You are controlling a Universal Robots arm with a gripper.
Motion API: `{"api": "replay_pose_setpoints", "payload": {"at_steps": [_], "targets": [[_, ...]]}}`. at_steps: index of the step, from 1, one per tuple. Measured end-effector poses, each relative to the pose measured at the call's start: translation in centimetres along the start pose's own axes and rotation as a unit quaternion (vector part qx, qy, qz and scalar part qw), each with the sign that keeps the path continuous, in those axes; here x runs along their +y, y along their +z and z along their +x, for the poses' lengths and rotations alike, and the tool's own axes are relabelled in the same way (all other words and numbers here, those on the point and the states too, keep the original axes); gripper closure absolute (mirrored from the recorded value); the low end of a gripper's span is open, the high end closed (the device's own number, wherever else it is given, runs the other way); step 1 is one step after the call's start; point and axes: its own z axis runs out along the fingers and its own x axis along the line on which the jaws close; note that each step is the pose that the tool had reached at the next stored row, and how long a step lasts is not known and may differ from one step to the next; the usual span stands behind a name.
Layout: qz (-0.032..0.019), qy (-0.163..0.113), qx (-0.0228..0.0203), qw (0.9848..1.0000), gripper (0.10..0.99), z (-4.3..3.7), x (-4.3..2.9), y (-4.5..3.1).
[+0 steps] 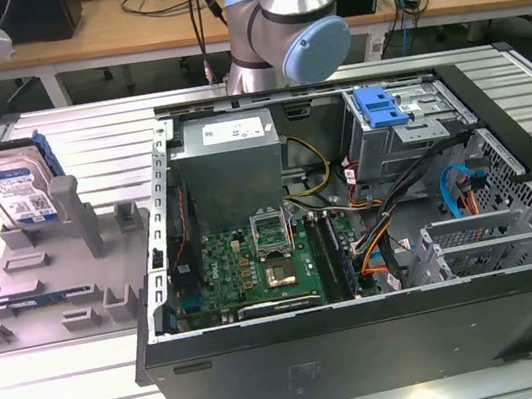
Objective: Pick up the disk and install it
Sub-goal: 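Pick up the disk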
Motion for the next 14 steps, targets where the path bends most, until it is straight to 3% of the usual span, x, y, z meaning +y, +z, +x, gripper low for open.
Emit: {"api": "replay_pose_setpoints", "payload": {"at_steps": [14], "targets": [[0.0,0.0,0.0,1.0,0.722,0.03,0.05,-4.77]]}}
